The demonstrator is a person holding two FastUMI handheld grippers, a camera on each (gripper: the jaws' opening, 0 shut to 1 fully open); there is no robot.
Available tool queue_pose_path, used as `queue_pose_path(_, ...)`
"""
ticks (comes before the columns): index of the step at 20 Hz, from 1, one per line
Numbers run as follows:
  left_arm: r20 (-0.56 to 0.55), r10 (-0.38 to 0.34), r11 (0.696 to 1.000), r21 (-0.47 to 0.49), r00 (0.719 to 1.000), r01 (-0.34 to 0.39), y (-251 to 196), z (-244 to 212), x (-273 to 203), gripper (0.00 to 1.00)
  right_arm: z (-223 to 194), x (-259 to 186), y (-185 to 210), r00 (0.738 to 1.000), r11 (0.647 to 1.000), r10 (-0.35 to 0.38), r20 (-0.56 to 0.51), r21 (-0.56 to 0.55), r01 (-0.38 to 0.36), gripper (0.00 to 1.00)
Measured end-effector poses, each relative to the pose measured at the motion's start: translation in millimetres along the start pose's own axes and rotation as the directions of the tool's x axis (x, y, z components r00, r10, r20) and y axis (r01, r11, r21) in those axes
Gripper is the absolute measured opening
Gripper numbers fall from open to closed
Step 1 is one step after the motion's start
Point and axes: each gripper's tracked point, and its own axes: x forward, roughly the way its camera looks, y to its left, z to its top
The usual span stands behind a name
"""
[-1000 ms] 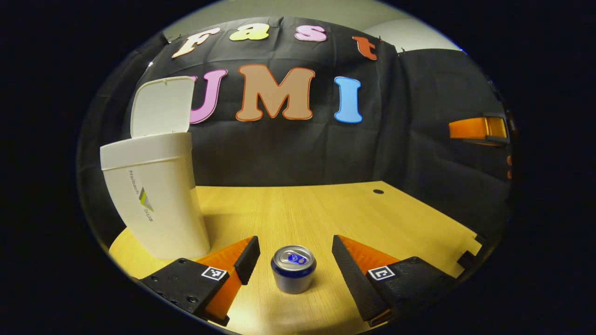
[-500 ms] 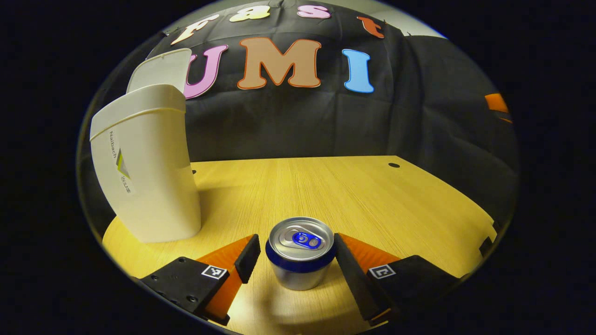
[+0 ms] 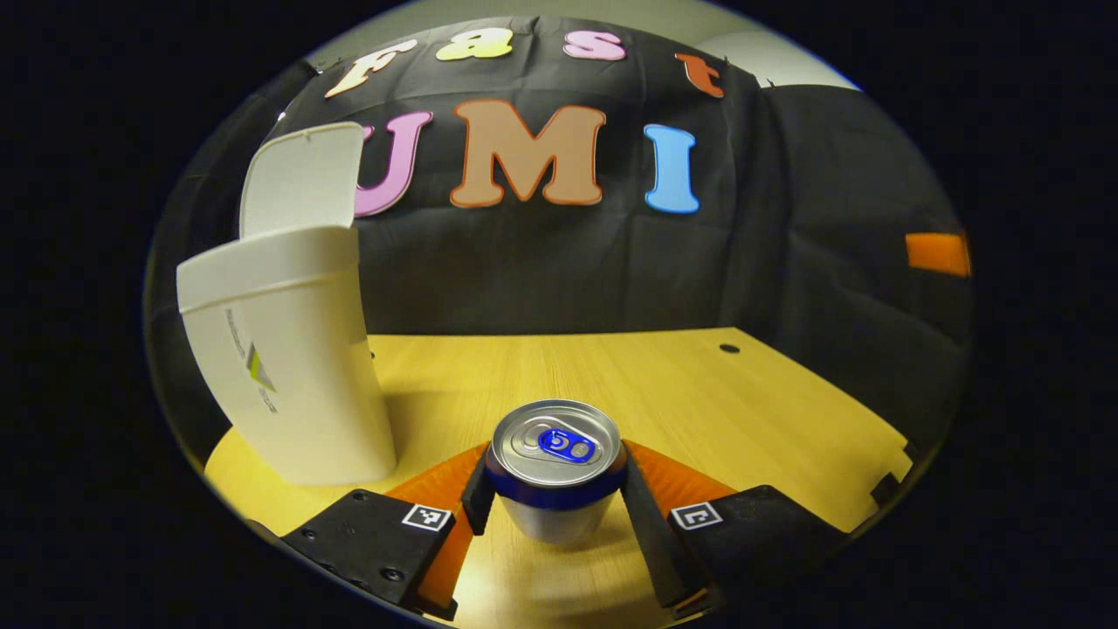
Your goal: Press the lid of the desktop garbage bin to open it, pick up the crumpled paper on the desktop and throw it into the bin, then pick up the pop can on the desktop and drop it into the bin, and finally close the garbage bin lid.
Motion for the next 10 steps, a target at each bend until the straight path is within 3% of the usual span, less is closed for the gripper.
queue_pose_path(5, 0.144, 0.012, 1.0, 0.008, 0.99, -0.013, 21.0, 97.5, -16.8, 0.76, 9.9, 1.7, 21.0, 0.999, 0.999, 0.041, 0.029, 0.015, -0.042, 0.89)
queue_pose_path(10, 0.211, 0.054, 0.998, -0.038, 0.976, -0.047, 58.5, 169.0, -26.5, 0.76, 17.3, 2.8, 34.0, 0.997, 0.998, 0.058, 0.049, 0.035, -0.06, 0.89)
